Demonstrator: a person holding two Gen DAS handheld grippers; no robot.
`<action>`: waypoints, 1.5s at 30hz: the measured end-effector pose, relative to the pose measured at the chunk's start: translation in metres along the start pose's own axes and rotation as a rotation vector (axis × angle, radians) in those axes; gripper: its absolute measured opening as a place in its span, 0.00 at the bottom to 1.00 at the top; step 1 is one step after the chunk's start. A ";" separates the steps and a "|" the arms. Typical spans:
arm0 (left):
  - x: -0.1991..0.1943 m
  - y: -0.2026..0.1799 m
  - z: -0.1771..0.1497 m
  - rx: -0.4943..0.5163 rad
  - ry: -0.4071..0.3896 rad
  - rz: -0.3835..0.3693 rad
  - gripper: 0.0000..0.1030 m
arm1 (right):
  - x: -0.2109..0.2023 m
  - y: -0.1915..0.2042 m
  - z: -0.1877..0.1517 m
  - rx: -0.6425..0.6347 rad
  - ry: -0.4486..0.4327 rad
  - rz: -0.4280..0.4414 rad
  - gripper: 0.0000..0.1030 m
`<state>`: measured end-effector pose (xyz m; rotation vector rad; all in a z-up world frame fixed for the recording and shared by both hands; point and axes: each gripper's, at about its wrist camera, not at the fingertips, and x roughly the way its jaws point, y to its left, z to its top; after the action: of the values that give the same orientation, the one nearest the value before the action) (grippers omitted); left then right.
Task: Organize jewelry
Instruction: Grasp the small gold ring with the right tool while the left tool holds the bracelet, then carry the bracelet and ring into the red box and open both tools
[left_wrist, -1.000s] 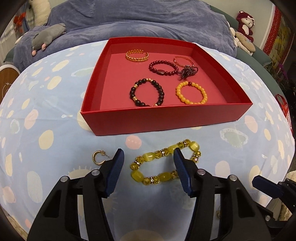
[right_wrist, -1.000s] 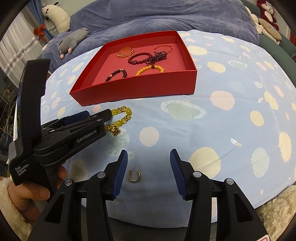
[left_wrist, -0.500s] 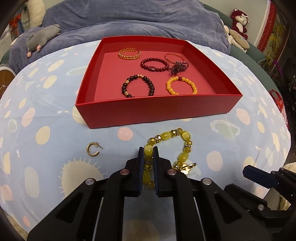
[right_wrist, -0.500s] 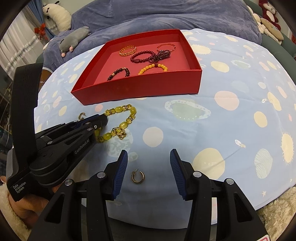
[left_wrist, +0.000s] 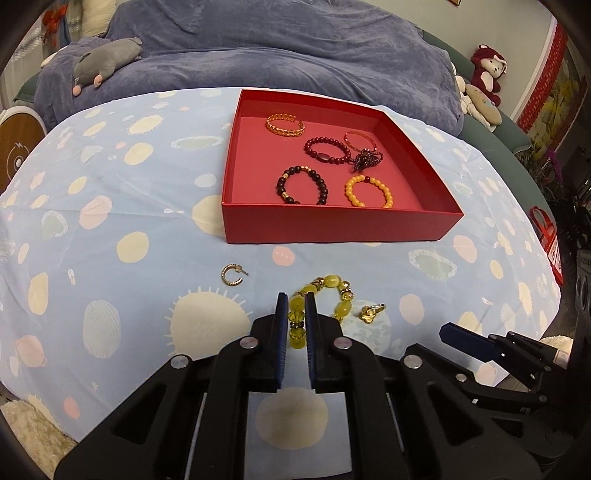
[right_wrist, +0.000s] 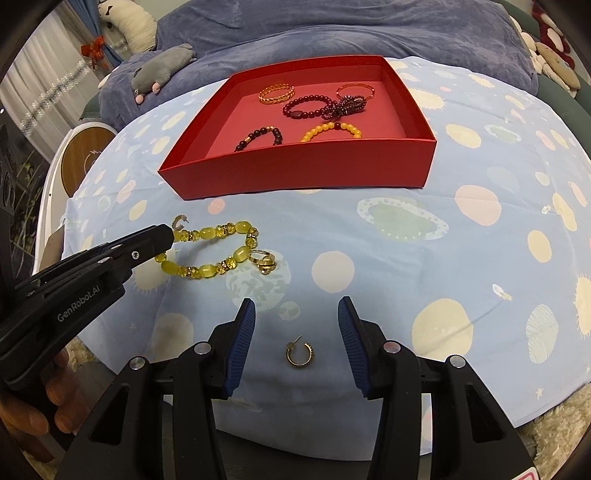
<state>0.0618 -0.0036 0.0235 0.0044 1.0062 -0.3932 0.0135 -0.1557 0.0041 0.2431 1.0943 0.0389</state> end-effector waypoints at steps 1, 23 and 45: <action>-0.001 0.002 -0.001 -0.003 0.002 0.007 0.08 | 0.001 0.001 0.001 -0.006 0.000 0.002 0.44; 0.013 0.020 -0.022 -0.051 0.073 0.021 0.09 | 0.036 0.019 0.031 -0.070 0.022 0.053 0.18; -0.003 0.006 -0.014 -0.038 0.033 -0.026 0.09 | 0.011 -0.008 0.032 0.036 -0.013 0.064 0.18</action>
<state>0.0512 0.0052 0.0171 -0.0364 1.0473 -0.3989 0.0461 -0.1675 0.0063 0.3103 1.0752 0.0742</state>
